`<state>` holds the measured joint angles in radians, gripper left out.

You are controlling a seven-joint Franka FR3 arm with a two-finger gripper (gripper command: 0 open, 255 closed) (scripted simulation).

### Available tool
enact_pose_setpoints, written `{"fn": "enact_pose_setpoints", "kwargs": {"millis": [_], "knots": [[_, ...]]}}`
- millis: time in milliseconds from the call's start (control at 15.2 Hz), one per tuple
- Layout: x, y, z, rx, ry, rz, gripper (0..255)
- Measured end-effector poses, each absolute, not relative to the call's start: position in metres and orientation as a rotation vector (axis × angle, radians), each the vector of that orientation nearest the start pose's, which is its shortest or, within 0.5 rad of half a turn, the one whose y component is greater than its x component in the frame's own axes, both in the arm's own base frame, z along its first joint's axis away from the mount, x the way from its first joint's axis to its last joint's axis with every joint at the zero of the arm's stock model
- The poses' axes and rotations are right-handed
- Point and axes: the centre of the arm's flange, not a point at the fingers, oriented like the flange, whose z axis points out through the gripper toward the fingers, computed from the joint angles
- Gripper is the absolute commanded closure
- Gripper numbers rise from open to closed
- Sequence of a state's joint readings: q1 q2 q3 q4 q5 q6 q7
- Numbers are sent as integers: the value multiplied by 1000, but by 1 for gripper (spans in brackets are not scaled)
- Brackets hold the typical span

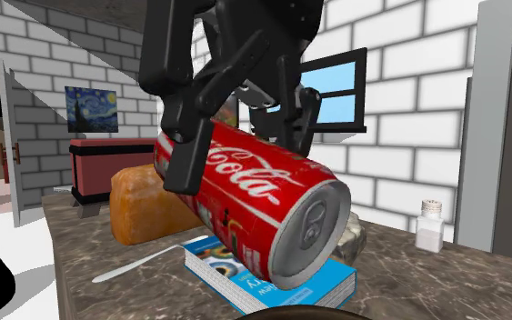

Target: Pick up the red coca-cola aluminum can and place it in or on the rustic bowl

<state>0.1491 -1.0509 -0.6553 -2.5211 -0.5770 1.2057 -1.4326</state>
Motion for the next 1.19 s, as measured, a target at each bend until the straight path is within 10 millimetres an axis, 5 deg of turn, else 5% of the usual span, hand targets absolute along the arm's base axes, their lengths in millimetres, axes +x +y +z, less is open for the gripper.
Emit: {"fn": "enact_pose_setpoints", "kwargs": {"millis": [396,1188], "knots": [[146,-281,480,-2347,-1633,385,255],[145,-284,420,-2347,-1634,387,255]]}}
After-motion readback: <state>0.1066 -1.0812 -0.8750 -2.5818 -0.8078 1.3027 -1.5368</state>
